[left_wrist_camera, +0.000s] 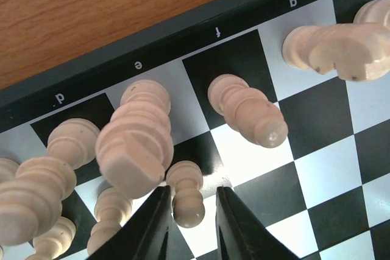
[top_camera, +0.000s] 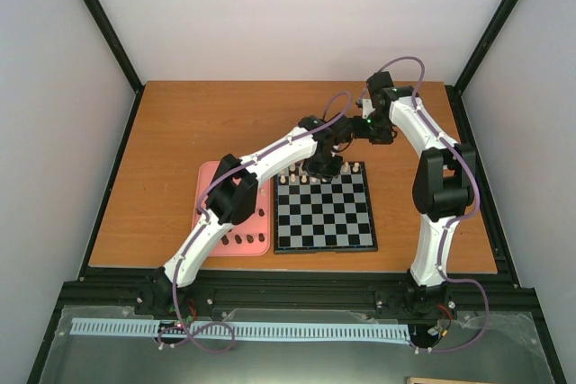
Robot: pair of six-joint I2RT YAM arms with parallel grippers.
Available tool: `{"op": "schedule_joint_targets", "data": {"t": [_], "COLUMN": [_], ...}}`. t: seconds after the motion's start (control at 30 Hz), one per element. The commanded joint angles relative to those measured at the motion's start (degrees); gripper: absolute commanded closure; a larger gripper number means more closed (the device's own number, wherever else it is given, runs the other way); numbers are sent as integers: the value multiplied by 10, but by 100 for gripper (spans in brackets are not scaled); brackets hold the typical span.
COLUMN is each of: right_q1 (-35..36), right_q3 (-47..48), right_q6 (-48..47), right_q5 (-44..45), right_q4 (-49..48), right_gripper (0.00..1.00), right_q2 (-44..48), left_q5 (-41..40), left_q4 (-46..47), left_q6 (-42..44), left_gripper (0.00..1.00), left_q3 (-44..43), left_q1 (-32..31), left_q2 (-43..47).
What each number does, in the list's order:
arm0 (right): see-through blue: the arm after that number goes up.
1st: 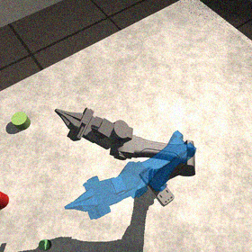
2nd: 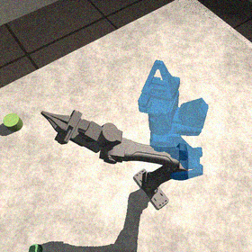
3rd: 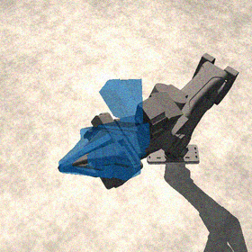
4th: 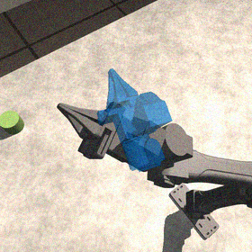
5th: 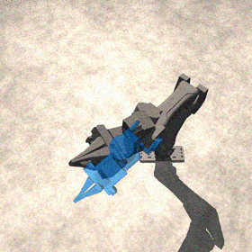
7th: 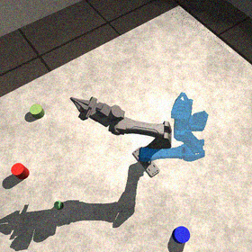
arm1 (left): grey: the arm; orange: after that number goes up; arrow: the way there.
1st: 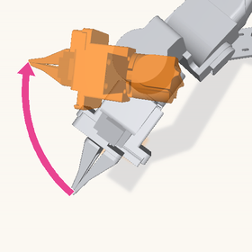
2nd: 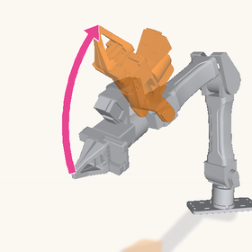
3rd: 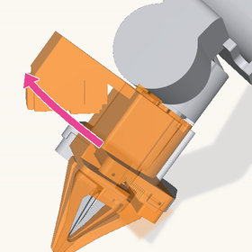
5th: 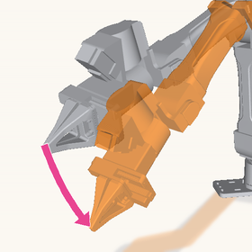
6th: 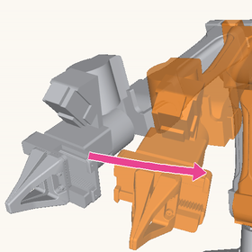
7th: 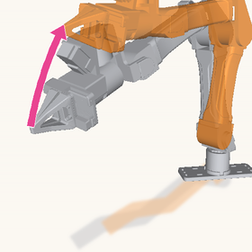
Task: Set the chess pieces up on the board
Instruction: Place the chess piece on the chessboard.
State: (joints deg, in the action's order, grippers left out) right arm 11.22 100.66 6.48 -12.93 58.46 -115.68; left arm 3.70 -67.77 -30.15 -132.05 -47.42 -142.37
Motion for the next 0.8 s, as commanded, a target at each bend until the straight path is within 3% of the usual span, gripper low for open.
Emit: {"op": "schedule_joint_targets", "data": {"t": [0.0, 0.17, 0.43, 0.77], "right_q1": [1, 1, 1, 1], "right_q3": [-5, -3, -1, -2], "right_q6": [-2, -1, -2, -1], "right_q5": [-19, -19, -22, -16], "right_q4": [-6, -6, -6, -6], "right_gripper": [0, 0, 0, 0], "right_q2": [8, 8, 7, 11], "left_q5": [11, 2, 7, 36], "left_q4": [17, 14, -3, -13], "left_q6": [10, 15, 17, 29], "left_gripper": [74, 64, 63, 62], "left_q3": [-5, -9, -37, -59], "left_q1": [-6, -7, -7, -7], "left_q2": [14, 20, 25, 94]}}
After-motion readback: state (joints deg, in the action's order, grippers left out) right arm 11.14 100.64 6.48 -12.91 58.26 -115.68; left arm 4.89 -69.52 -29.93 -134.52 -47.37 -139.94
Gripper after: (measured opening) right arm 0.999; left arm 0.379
